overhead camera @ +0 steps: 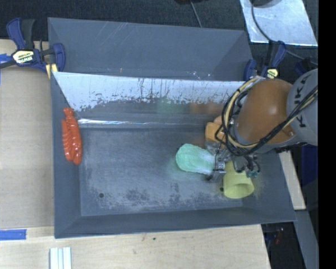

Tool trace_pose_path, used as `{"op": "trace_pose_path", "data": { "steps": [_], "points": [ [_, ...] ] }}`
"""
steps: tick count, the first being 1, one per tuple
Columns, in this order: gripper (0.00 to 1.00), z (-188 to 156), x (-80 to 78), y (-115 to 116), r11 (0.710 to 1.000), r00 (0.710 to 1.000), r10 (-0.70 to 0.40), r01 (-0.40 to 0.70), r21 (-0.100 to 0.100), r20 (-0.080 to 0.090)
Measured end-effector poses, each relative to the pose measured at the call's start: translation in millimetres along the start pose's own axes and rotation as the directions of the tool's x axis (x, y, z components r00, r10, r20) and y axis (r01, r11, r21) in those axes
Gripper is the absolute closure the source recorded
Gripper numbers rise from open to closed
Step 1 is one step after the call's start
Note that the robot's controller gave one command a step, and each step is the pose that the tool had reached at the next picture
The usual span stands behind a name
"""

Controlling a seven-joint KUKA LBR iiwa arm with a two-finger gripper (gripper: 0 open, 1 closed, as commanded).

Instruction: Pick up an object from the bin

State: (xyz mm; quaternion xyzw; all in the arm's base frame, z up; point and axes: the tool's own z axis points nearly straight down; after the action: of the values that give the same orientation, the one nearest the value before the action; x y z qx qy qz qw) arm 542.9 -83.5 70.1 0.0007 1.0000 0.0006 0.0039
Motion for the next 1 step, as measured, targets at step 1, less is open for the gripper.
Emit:
{"op": "trace_pose_path", "data": {
  "steps": [1],
  "points": [
    [1.0, 0.0, 0.0, 0.1, 1.0, 1.0, 0.0, 0.0, 0.0, 0.0]
  ]
}}
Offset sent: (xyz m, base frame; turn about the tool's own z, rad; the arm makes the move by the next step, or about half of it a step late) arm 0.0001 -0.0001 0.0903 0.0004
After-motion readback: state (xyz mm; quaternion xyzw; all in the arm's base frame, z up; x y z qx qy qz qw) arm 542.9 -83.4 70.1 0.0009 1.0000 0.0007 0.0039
